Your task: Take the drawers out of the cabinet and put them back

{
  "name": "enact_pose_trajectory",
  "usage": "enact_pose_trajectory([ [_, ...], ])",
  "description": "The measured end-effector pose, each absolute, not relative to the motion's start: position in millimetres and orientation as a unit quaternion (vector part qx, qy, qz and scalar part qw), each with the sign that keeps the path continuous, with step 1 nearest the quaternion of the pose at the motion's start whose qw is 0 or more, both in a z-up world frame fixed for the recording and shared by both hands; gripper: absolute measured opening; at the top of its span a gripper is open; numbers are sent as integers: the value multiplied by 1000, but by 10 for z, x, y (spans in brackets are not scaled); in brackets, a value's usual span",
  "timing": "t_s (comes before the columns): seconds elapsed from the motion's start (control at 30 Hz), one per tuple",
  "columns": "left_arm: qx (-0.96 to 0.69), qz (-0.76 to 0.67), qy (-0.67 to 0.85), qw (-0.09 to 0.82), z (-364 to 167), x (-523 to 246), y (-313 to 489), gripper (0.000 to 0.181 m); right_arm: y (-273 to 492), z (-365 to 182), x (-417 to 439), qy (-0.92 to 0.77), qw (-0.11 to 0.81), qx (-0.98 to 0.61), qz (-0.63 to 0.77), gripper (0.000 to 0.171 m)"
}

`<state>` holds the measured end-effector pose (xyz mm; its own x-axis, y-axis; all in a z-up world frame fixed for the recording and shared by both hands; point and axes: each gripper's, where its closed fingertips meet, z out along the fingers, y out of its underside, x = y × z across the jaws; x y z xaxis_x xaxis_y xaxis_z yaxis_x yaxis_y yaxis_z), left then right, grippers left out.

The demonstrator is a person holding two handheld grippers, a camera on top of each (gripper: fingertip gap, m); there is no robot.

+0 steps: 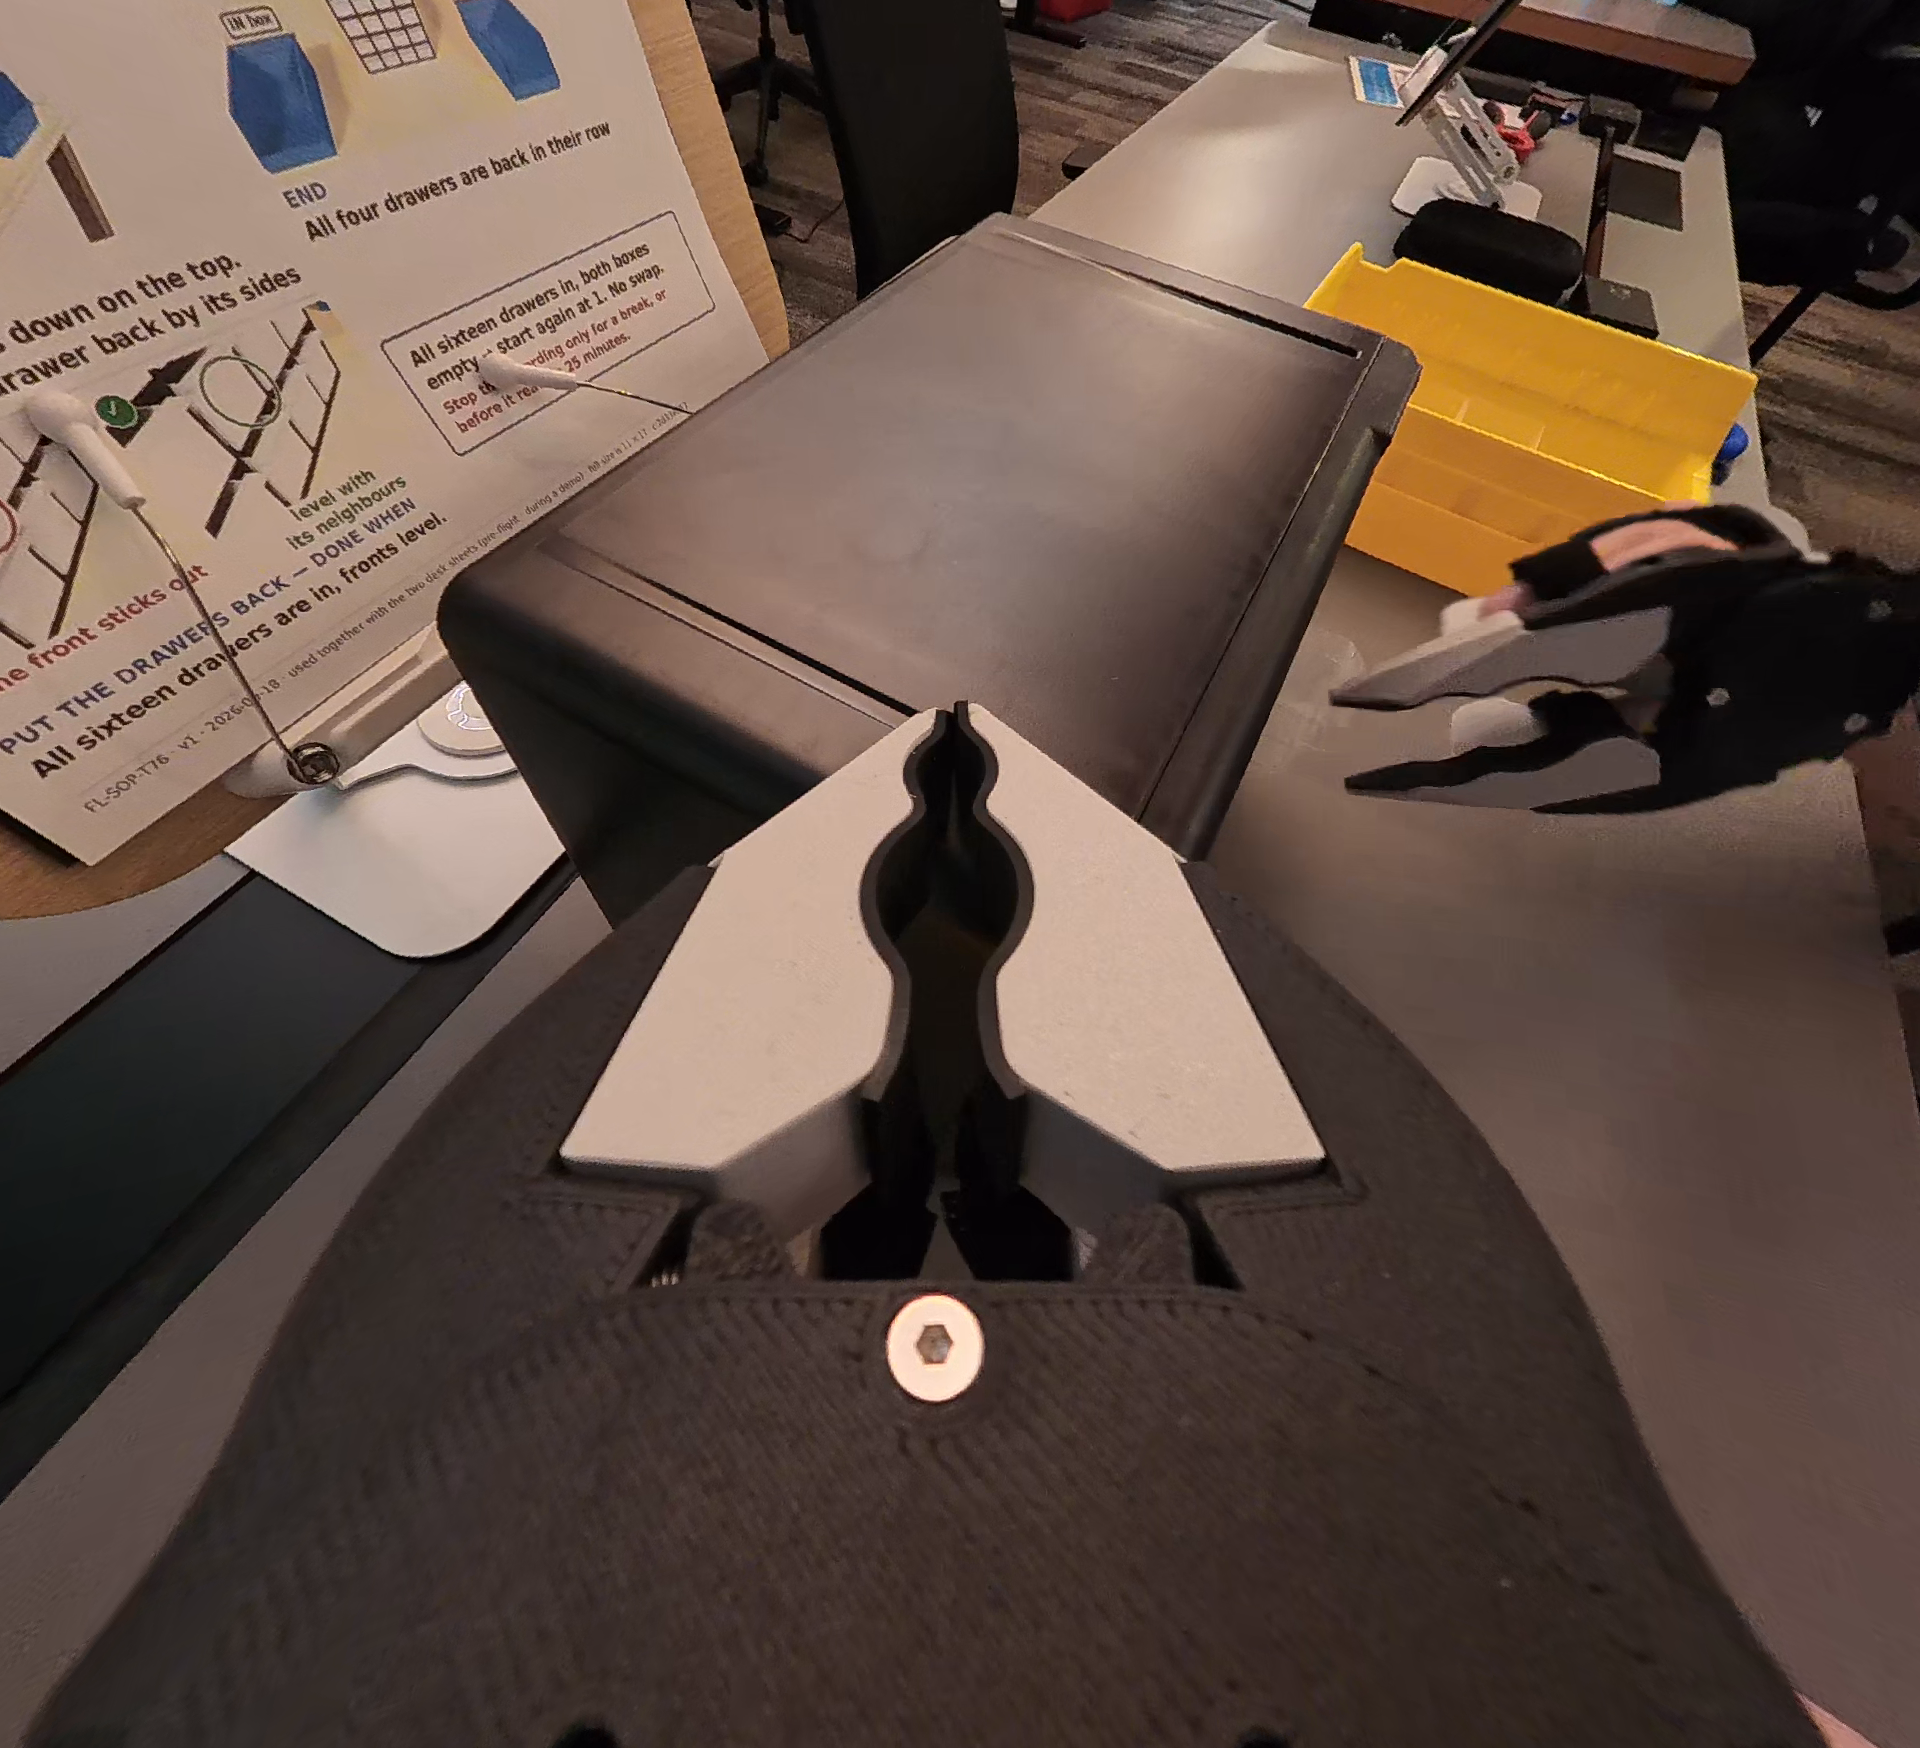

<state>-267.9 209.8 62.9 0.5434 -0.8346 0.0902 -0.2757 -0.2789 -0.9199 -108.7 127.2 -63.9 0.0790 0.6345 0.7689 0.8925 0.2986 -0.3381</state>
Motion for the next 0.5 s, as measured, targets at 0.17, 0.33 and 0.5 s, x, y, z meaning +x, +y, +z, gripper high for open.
enact_pose_trajectory([
  [0.17, -742, -296, 376, 469, 627, -2680, 2099, 0, 1358, -724, -978, -687, 339, -636, -93, 32],
  [0.33, -742, -298, 375, 469, 628, -2680, 2099, 0, 1414, -862, -876, -676, 259, -685, -79, 17],
  [0.5, -742, -296, 375, 470, 628, -2681, 2099, 0, 1246, -880, -904, -685, 234, -689, -26, 14],
])
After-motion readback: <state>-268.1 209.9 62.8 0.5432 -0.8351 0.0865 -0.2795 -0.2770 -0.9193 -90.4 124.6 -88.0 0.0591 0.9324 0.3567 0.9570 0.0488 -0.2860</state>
